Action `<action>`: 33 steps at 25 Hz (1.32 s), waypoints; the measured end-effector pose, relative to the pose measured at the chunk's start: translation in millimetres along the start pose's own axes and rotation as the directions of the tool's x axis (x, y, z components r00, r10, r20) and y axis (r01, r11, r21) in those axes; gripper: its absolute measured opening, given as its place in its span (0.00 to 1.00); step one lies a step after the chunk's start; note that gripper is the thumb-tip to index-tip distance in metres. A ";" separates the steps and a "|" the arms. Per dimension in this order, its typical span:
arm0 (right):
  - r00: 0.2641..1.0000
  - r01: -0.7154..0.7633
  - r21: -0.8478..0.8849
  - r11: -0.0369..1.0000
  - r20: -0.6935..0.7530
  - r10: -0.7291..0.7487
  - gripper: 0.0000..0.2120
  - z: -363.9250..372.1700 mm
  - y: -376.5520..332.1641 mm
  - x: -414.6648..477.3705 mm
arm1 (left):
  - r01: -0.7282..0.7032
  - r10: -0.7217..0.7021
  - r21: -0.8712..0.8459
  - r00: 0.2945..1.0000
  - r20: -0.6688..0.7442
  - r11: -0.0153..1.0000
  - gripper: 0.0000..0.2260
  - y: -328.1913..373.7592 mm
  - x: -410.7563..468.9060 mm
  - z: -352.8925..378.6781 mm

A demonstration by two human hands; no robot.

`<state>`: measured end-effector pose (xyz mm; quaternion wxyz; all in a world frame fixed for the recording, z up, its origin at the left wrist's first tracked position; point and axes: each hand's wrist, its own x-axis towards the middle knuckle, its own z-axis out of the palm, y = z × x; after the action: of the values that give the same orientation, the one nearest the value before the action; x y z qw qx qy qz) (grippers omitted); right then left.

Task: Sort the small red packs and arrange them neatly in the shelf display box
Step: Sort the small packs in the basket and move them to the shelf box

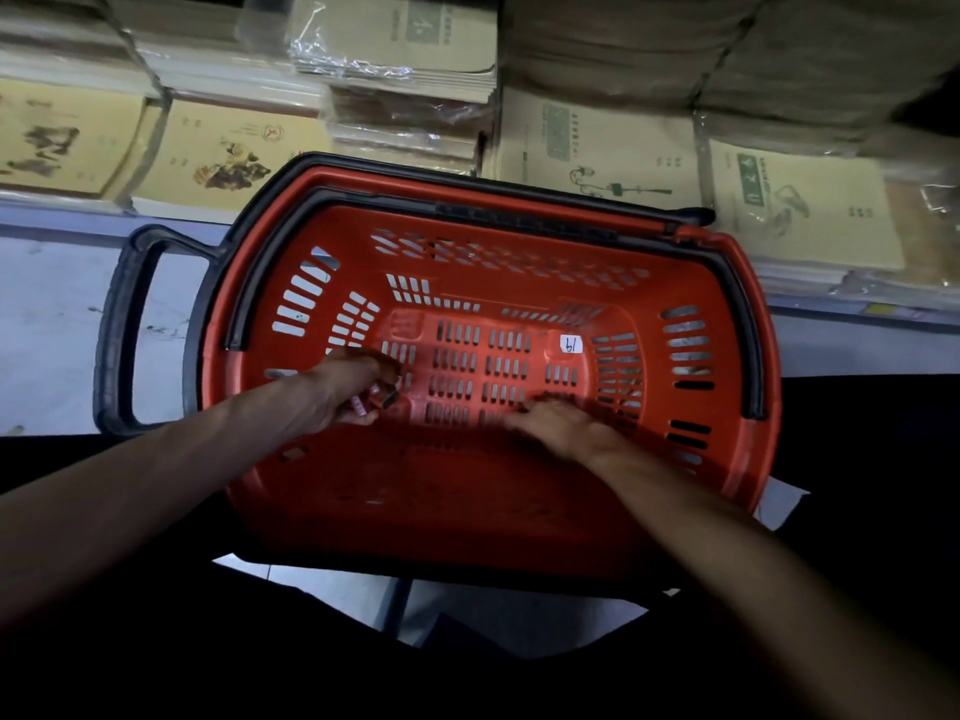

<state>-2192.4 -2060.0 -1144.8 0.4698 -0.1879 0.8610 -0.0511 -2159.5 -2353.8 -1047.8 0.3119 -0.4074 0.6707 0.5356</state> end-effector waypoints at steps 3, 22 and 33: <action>0.982 -0.015 0.085 0.996 -0.187 0.030 0.29 1.9 13.5 -3.2 | -0.004 0.004 -0.003 1.000 0.007 1.000 0.07 2.5 -0.4 0.3; 0.763 0.562 0.480 0.673 -0.616 -0.197 0.20 -75.1 -111.7 -35.9 | 0.154 -0.080 -0.323 0.970 0.230 0.934 0.06 29.8 -11.1 3.1; 0.633 0.563 -0.085 0.822 -0.594 -0.496 0.26 -101.3 -169.8 -73.5 | 0.184 0.059 -0.551 0.917 0.394 0.814 0.15 44.7 -36.4 -2.2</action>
<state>-2193.6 -2198.6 -985.8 0.1507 -0.3808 0.8652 -0.2894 -2181.5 -2344.0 -995.4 0.3193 -0.3887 0.3860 0.7732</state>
